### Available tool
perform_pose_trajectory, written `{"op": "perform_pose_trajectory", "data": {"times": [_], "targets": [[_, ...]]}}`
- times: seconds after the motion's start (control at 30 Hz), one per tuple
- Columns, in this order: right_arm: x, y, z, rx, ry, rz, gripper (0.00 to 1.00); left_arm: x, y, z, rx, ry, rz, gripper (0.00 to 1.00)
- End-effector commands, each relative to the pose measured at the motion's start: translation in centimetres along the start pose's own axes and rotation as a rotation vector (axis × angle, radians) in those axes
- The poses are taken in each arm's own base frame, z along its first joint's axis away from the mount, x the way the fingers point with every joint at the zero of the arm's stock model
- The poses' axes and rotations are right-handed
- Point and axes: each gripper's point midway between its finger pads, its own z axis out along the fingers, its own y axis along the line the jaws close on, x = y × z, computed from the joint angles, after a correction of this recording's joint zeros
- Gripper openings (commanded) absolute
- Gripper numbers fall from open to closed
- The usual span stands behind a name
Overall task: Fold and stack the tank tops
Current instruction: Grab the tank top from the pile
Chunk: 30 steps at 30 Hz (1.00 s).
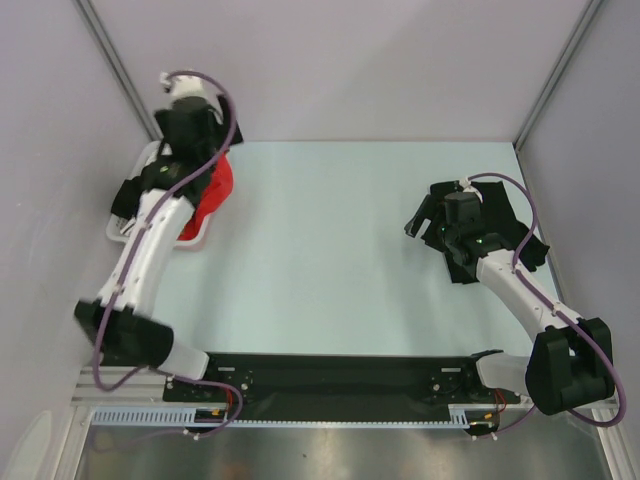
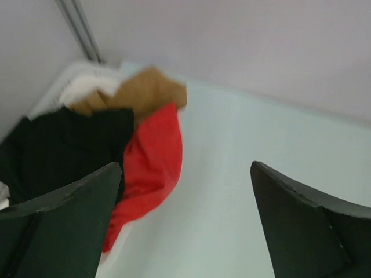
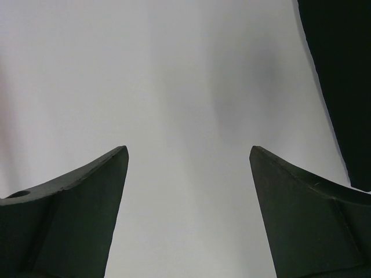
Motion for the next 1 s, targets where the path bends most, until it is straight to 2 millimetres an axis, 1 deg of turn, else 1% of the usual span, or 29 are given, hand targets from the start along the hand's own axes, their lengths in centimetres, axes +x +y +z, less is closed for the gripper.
{"op": "perform_pose_trajectory", "data": {"times": [0.0, 0.03, 0.07, 0.1, 0.17, 0.2, 0.23, 0.27, 0.3, 0.4, 0.43, 0.47, 0.5, 0.53, 0.57, 0.6, 0.63, 0.67, 0.7, 0.73, 0.77, 0.8, 0.83, 0.87, 0.9, 0.97], "targets": [[-1.4, 1.1, -0.6, -0.037, -0.044, -0.009, 0.91, 13.3, 1.3, 2.7, -0.084, 0.375, 0.177, 0.99], [-1.4, 1.1, -0.6, -0.04, -0.044, -0.009, 0.91, 14.5, 1.3, 3.1, -0.08, 0.409, 0.19, 0.98], [-1.3, 1.1, -0.5, -0.042, -0.043, -0.007, 0.91, 16.3, 1.6, 4.0, -0.108, 0.455, 0.214, 0.97], [-1.3, 1.1, -0.4, -0.041, -0.041, -0.006, 0.91, 17.1, 1.6, 4.4, -0.115, 0.471, 0.222, 0.97], [-1.2, 1.3, -0.4, -0.047, -0.037, -0.005, 0.91, 18.8, 1.7, 5.1, -0.114, 0.513, 0.238, 0.93], [-1.2, 1.3, -0.4, -0.047, -0.037, -0.005, 0.91, 20.2, 2.0, 6.0, -0.125, 0.546, 0.242, 0.92], [-1.1, 1.2, -0.3, -0.048, -0.034, -0.005, 0.91, 20.8, 2.0, 6.3, -0.121, 0.565, 0.243, 0.88], [-1.0, 1.2, -0.4, -0.047, -0.033, -0.006, 0.91, 21.4, 2.3, 6.7, -0.134, 0.578, 0.245, 0.88], [-1.1, 1.2, -0.4, -0.047, -0.035, -0.007, 0.91, 22.6, 2.9, 7.3, -0.162, 0.612, 0.253, 0.88], [-0.9, 1.0, -0.3, -0.043, -0.032, -0.006, 0.91, 23.6, 3.8, 8.2, -0.213, 0.635, 0.273, 0.88], [-0.9, 1.1, -0.4, -0.047, -0.033, -0.008, 0.91, 24.4, 4.0, 8.6, -0.222, 0.65, 0.279, 0.86], [-0.9, 1.0, -0.3, -0.045, -0.034, -0.007, 0.91, 24.7, 3.9, 8.8, -0.218, 0.655, 0.278, 0.84], [-1.0, 1.0, -0.4, -0.044, -0.035, -0.007, 0.91, 25.0, 4.4, 9.0, -0.23, 0.665, 0.275, 0.79], [-0.9, 1.0, -0.3, -0.046, -0.032, -0.007, 0.91, 25.6, 4.7, 9.2, -0.248, 0.677, 0.279, 0.71], [-0.9, 1.0, -0.3, -0.045, -0.033, -0.008, 0.91, 25.5, 4.9, 9.5, -0.255, 0.673, 0.269, 0.68], [-1.0, 0.9, -0.3, -0.043, -0.032, -0.007, 0.91, 25.8, 5.5, 9.6, -0.268, 0.686, 0.265, 0.58], [-1.0, 1.0, -0.4, -0.044, -0.033, -0.01, 0.91, 25.9, 5.7, 9.7, -0.27, 0.692, 0.259, 0.53], [-1.1, 0.8, -0.4, -0.039, -0.037, -0.007, 0.91, 25.7, 5.8, 9.8, -0.27, 0.689, 0.255, 0.46], [-1.0, 0.9, -0.5, -0.043, -0.036, -0.01, 0.91, 25.4, 6.0, 9.8, -0.28, 0.684, 0.258, 0.17], [-1.1, 0.8, -0.5, -0.042, -0.038, -0.008, 0.91, 24.9, 6.3, 9.8, -0.296, 0.673, 0.263, 0.0], [-1.0, 0.8, -0.4, -0.039, -0.037, -0.008, 0.91, 23.3, 6.4, 9.6, -0.319, 0.627, 0.26, 0.0], [-1.1, 0.8, -0.4, -0.04, -0.038, -0.008, 0.91, 22.3, 6.4, 9.4, -0.321, 0.602, 0.259, 0.0], [-1.1, 0.8, -0.4, -0.039, -0.037, -0.007, 0.91, 20.9, 6.4, 9.1, -0.329, 0.561, 0.253, 0.0], [-1.1, 0.9, -0.4, -0.044, -0.037, -0.008, 0.91, 18.5, 6.5, 8.4, -0.338, 0.489, 0.226, 0.0], [-1.1, 0.9, -0.3, -0.042, -0.036, -0.005, 0.91, 16.8, 6.8, 7.8, -0.354, 0.441, 0.217, 0.0], [-1.0, 0.8, -0.3, -0.042, -0.033, -0.005, 0.91, 14.4, 6.7, 7.2, -0.341, 0.351, 0.185, 0.0]]}}
